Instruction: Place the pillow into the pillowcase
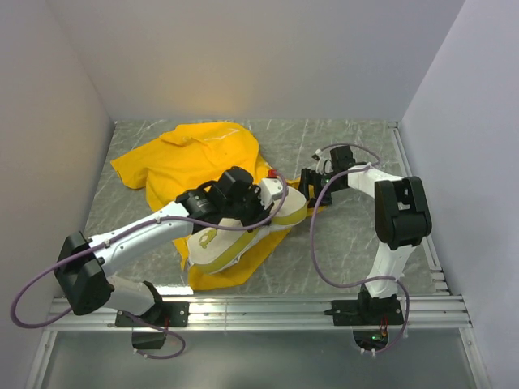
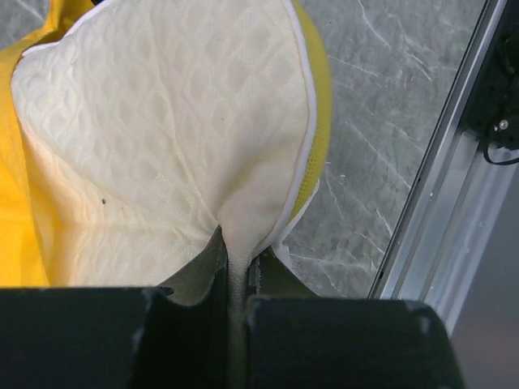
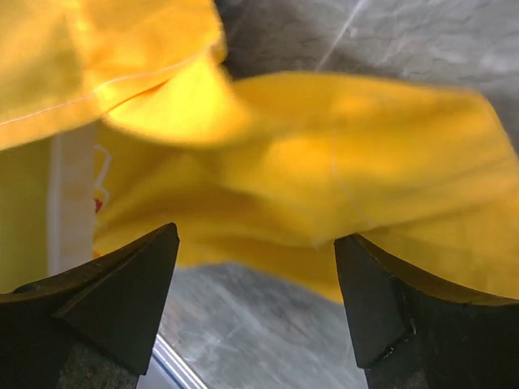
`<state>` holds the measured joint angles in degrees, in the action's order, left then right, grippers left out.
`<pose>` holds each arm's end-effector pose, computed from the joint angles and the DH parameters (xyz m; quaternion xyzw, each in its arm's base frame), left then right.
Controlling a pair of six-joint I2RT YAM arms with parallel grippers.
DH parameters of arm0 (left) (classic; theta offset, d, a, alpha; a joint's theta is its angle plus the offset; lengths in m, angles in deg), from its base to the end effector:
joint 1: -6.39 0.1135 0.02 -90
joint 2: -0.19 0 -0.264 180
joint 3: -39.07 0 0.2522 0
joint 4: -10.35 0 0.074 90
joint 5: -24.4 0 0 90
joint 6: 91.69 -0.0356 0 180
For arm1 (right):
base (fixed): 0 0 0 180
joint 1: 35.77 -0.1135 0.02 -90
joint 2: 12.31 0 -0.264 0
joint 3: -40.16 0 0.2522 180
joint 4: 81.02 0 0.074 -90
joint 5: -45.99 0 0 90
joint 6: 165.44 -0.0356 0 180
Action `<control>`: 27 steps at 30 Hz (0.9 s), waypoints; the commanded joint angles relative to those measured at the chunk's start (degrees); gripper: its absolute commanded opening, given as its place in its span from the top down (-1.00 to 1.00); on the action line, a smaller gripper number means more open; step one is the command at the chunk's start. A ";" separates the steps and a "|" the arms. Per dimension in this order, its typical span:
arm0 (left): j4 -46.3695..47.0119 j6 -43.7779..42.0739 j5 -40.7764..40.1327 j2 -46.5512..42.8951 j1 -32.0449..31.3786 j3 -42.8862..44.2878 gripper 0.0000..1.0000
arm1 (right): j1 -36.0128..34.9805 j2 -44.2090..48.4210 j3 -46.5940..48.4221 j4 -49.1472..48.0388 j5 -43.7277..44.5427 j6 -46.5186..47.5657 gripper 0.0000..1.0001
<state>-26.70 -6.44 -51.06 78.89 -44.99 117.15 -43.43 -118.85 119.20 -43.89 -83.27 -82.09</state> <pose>0.1842 -0.2449 0.3034 0.4681 0.7594 -0.2774 0.3567 0.3561 0.0706 0.1584 -0.0819 0.9182 0.3510 0.1644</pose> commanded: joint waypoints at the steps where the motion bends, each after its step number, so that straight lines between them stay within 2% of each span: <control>1: 0.62 3.61 5.84 -0.39 3.64 3.71 0.99 | 0.19 -3.14 2.31 -2.38 2.70 -4.77 -0.67; 4: 1.58 4.32 6.99 -0.12 6.27 4.59 0.99 | -0.25 -4.02 1.96 -2.63 2.34 -5.91 -0.50; 5: 2.19 4.40 6.90 0.14 6.81 5.03 0.99 | -1.03 -4.11 1.79 -2.20 2.79 -4.78 -0.38; 6: 2.28 4.32 6.81 0.58 7.34 5.21 0.99 | -1.39 -4.37 1.78 -1.59 3.57 -4.25 -0.11; 7: 2.37 6.49 6.38 0.84 8.47 5.47 0.99 | -1.57 -4.64 1.61 0.86 4.71 -3.81 0.03; 11: 4.21 7.83 2.60 2.16 9.45 4.86 0.99 | -1.39 -4.29 -1.01 10.18 9.11 2.85 0.47; 14: 7.02 8.88 0.58 3.04 9.54 2.93 0.99 | 0.54 0.27 -1.91 15.28 9.47 5.40 0.72; 17: 7.47 10.37 1.79 5.67 9.54 1.52 0.99 | 1.94 6.59 -1.73 18.28 7.90 9.10 0.95; 21: 8.43 10.91 2.77 8.22 9.54 -1.29 0.99 | 3.88 11.43 -1.29 22.76 1.84 11.49 1.00; 26: 8.52 9.06 4.88 10.42 9.45 -4.45 0.99 | 4.06 11.98 -0.86 26.89 -3.53 15.71 1.00; 27: 8.44 8.89 4.88 10.60 9.28 -4.90 0.99 | 3.97 11.45 -0.07 27.25 -3.01 15.80 0.69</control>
<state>-19.60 2.63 -44.50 88.48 -36.49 113.85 -40.02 -107.38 117.43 -24.24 -84.34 -70.48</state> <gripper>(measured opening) 0.091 0.078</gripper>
